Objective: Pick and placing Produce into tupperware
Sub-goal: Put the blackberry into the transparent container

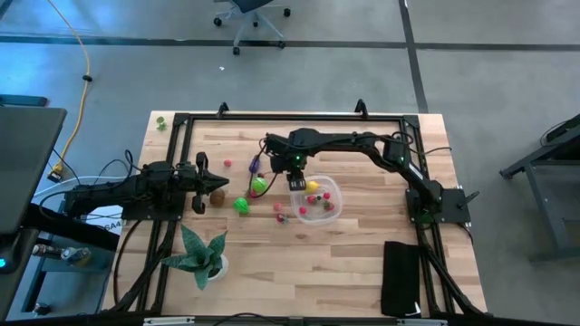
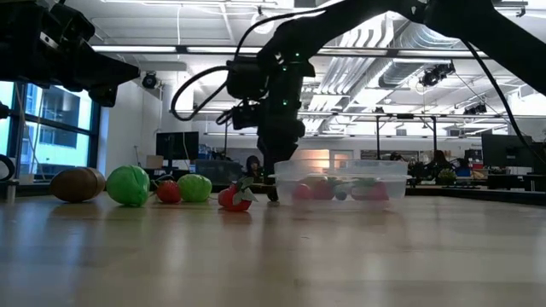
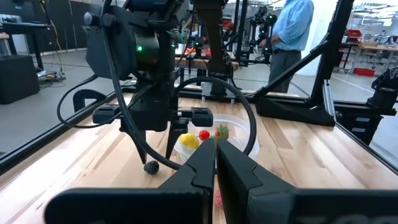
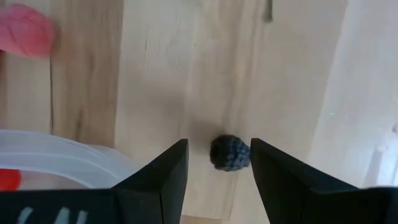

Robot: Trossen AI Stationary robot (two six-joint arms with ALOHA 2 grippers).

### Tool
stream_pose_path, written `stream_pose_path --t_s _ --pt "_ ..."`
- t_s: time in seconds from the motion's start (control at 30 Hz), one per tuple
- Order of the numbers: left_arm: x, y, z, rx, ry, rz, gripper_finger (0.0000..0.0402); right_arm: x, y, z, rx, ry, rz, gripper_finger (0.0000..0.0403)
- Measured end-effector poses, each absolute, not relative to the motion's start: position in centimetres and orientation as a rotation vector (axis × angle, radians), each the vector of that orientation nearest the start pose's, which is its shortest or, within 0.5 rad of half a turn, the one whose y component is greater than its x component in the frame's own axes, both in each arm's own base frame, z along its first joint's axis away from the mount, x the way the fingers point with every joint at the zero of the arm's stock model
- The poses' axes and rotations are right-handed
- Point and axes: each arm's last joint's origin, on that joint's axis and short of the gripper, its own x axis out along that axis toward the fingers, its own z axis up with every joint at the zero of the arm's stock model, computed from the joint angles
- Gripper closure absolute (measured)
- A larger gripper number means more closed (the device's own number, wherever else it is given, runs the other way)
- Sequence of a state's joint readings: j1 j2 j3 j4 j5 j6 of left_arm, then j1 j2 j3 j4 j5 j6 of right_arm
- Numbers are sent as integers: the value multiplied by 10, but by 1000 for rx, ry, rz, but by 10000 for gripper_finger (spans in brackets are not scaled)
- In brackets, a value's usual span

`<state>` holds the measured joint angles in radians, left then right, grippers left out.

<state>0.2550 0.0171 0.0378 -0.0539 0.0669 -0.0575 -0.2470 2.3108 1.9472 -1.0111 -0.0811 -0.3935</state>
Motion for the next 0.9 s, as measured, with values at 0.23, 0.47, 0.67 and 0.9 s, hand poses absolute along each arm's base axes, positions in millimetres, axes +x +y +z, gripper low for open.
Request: stream_pose_path --t_s 0.23,0.47,0.67,0.9 --pt "94 22 170 -63 27 189 396 453 -113 173 -107 1356 125 238" --pt "94 22 170 -63 27 189 396 452 -118 172 -90 1356 109 238" --pt "94 22 170 -63 28 189 396 452 -123 163 -66 1375 99 238" --pt "94 22 170 -63 28 189 396 453 -122 151 -59 1406 115 238"
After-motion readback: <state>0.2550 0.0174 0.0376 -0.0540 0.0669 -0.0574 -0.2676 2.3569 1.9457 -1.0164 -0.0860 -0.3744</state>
